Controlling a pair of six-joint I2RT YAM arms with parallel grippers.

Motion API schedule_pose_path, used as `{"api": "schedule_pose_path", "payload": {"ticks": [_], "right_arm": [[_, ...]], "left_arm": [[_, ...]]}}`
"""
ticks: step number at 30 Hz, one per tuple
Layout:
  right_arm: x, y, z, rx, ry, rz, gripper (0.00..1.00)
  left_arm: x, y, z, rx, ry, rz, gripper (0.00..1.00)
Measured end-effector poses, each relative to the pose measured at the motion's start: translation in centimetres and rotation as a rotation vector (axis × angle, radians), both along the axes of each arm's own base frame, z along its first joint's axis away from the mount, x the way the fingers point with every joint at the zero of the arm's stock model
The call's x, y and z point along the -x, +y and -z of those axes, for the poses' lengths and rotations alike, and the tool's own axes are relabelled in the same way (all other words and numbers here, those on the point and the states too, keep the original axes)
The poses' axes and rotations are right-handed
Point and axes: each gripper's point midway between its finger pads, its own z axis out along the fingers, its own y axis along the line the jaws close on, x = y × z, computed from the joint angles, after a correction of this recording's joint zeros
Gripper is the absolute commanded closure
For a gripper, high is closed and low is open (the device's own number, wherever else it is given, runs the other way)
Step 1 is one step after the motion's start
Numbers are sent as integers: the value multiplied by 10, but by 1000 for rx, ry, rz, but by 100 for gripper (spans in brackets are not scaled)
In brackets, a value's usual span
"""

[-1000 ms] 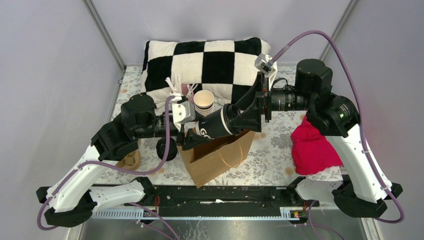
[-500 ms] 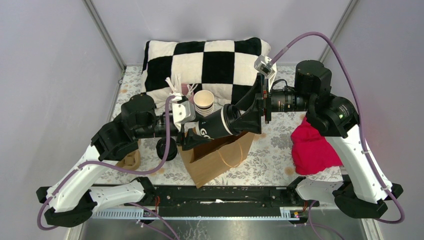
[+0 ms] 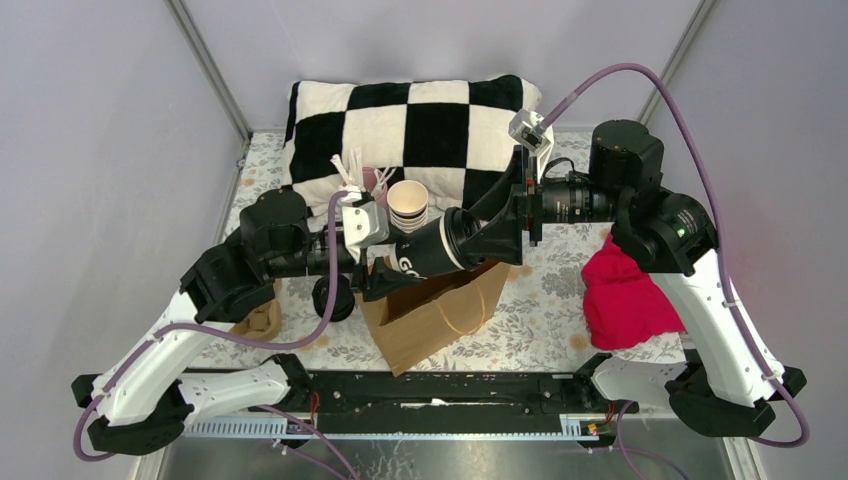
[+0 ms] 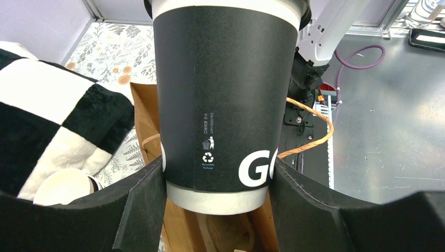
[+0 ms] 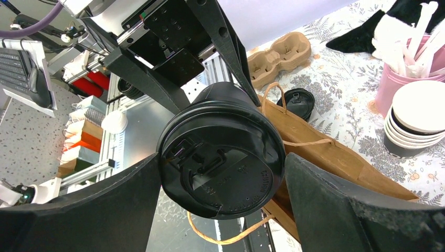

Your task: Pack the takeout coffee

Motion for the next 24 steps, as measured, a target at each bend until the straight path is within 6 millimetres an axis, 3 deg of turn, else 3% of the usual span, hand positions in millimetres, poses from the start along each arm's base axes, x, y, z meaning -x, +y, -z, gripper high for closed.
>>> {"api": "schedule_pose_path", "payload": {"ticks": [9,13,17,20,24], "right_arm": [[-2,1,0,-13,7,9,12],[-3,1,-2,-30,4,26,13],[-2,0,-1,-36,22,39,13],[-1,0,0,-43,36,43,13],[-1,1,1,-50,52,43,14]], "left_arm": [[-1,1,0,3,15,-15,40],[-1,3,-1,8,21,-32,21],[-3,5,-8,32,14,-57,22],[-4,9,-16,59,-2,-78,13],[-6,12,-25,90,-21,-99,8]]}}
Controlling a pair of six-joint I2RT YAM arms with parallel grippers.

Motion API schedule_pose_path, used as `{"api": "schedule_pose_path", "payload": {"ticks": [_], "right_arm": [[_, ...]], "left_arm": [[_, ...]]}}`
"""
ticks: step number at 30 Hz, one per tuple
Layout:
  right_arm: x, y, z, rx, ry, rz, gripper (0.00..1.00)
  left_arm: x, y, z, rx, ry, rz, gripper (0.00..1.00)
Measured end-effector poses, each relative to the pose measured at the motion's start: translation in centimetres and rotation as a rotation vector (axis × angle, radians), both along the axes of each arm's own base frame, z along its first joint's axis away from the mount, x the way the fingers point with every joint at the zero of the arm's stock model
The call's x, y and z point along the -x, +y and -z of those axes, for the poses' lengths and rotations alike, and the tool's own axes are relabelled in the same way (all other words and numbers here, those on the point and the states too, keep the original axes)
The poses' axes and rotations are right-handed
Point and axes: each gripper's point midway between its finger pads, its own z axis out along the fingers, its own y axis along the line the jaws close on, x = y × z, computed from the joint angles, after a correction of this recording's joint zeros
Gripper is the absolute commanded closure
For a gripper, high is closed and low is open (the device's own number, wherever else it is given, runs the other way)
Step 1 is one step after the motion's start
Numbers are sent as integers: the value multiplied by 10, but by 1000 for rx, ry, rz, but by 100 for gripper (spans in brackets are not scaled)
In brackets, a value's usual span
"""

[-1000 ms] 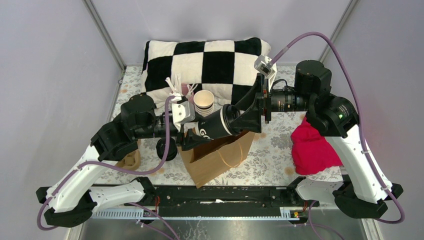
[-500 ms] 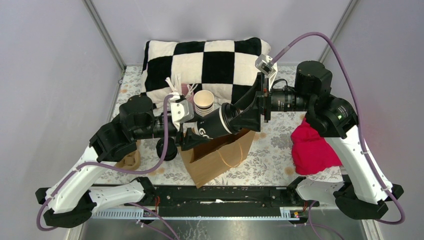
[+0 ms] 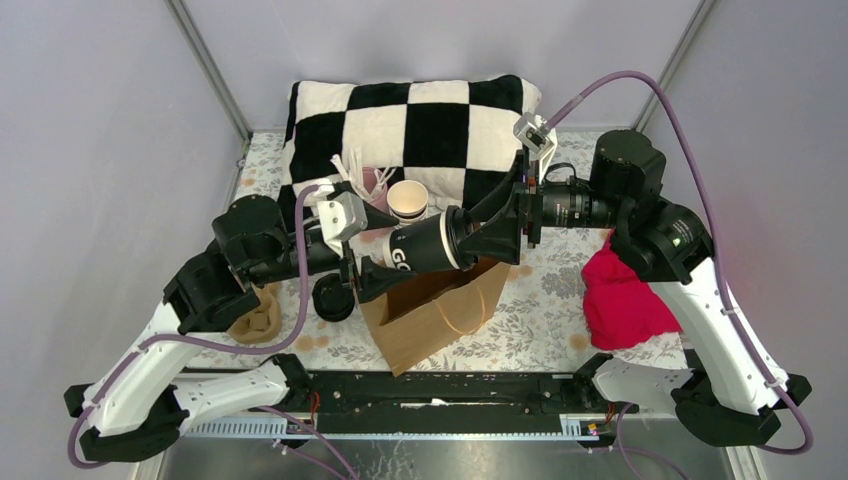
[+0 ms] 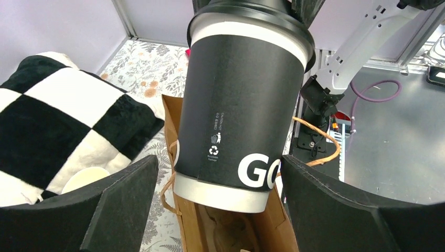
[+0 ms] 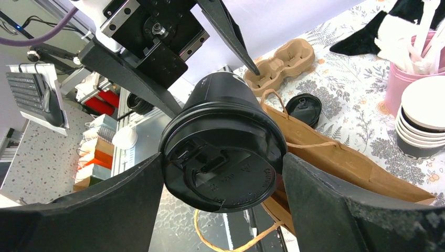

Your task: Pack the takeout coffee

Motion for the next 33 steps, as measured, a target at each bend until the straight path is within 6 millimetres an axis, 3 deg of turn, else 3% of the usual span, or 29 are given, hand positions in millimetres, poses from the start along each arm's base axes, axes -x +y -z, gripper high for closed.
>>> {"api": "schedule_pose_path", "payload": {"ticks": [5,12,22,28,33], "right_arm": [[-1,1,-2,-10,6,6,15],[-4,-1,-6,-24,0,36,15],[-6,-7,-8,-24,-13,87,16],[-1,-31,-11,-11,-48,204,16],[16,-65,-24,-30,-114,311,16]], "left_arm": [[-2,1,0,6,-1,-12,2],[-2,6,9,2,11,-40,1],[-7,30,4,31,26,-164,1],[-19,46,-21,98,102,-313,1],[-30,37,-24,91,152,-348,1]]}}
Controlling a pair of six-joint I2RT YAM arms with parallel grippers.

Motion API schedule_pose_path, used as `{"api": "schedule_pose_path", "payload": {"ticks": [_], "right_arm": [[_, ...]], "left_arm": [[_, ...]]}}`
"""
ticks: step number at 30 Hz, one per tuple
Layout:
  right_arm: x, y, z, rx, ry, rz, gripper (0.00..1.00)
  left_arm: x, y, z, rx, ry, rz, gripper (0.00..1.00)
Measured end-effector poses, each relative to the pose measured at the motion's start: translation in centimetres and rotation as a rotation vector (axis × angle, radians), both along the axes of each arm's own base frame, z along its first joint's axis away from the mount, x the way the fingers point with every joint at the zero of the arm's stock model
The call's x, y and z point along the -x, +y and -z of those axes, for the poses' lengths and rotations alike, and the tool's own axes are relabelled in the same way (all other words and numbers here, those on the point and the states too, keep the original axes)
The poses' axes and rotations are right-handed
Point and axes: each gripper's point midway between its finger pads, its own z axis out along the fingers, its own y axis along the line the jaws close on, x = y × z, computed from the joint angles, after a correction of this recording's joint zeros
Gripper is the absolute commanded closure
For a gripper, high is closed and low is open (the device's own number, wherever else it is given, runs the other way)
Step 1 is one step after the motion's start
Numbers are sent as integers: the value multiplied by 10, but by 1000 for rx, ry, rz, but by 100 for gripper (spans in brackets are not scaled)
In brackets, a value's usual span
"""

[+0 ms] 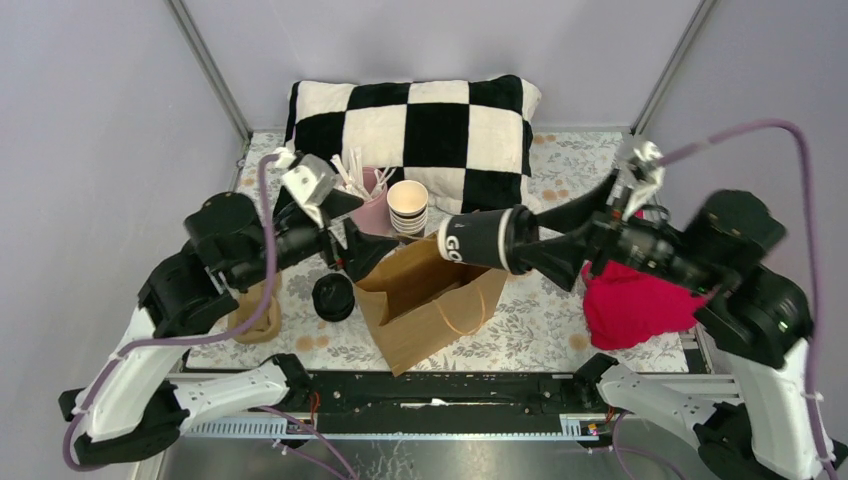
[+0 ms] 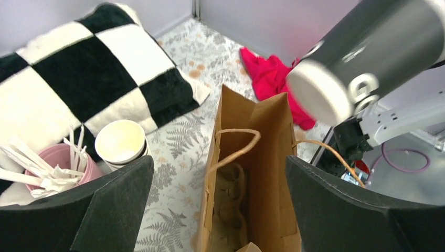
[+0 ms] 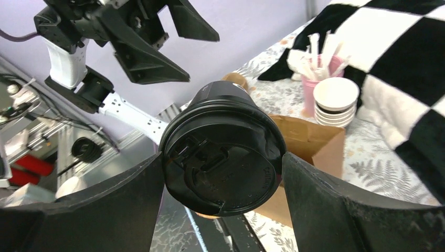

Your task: Pack the takeout coffee

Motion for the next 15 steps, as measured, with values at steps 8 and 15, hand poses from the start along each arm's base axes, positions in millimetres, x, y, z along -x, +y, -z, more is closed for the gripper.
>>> {"api": "schedule_pose_path", "payload": {"ticks": [8,15], "right_arm": [[18,-42,-8,-9,-60,137,16],[14,-45,3,21,-28,161,16]], "left_arm": [[-24,-38,55,-256,91,80,1],[-38,-57,95,-403,135,130,36]]}}
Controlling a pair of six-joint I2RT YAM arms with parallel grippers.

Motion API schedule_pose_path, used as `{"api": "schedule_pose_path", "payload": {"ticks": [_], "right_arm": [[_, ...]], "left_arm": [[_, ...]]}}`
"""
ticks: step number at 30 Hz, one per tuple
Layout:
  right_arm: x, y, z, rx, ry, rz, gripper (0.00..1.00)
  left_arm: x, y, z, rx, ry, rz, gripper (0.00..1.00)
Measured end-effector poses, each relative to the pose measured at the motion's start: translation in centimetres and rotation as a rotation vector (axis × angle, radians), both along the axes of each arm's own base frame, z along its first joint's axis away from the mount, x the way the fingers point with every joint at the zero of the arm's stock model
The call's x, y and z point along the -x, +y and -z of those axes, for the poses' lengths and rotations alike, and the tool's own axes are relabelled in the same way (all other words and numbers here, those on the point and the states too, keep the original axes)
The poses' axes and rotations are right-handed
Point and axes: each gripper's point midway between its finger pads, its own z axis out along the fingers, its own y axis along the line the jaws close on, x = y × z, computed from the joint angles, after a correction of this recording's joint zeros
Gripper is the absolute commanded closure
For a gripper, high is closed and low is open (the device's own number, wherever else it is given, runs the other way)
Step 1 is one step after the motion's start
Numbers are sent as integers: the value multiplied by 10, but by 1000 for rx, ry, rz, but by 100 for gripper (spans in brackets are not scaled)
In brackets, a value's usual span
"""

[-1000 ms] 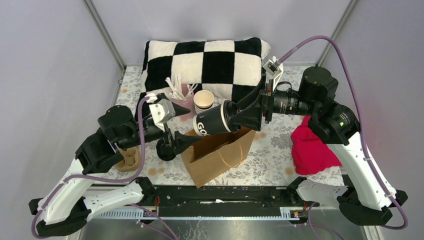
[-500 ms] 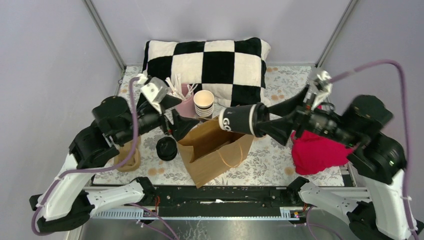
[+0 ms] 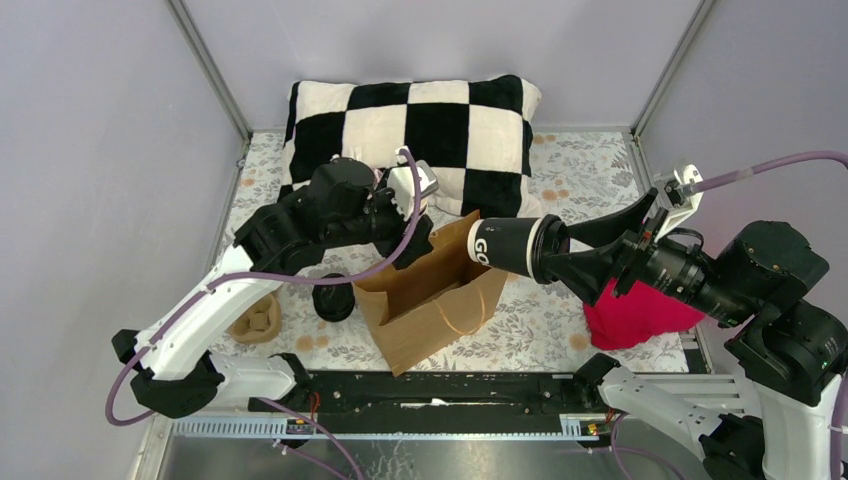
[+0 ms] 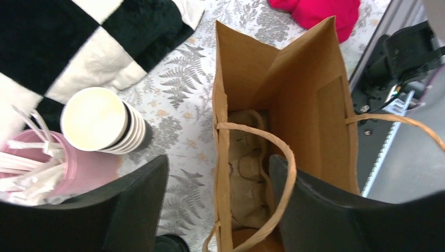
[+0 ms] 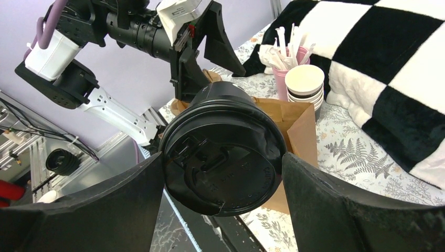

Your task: Pack the takeout coffee

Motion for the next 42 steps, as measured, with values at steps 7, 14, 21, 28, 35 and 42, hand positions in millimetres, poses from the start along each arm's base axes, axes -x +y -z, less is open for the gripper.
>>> {"api": "schedule_pose_path", "payload": {"ticks": [7,14,21,28,35,42], "right_arm": [[-2,-2,6,16,16,17,16],[-11,-15,12,36,16,109,16],[-20,-42,6,19,-20,263,16],[-27,-56,4,7,-15,357,16],[-28,-55,5,-7,5,365,16],[-32,-52,20,20,50,366,17]], "left_arm": [[-9,-8,-10,58,-10,-43,88],[-31,-25,-32,191,-20,-145,100],[-66,-43,-72,406,-53,-297,100],[-86,-56,-105,654,-56,-382,100],[-95,-71,-86,770,17,-405,100],[-87,-86,-72,854,65,-351,100]]}}
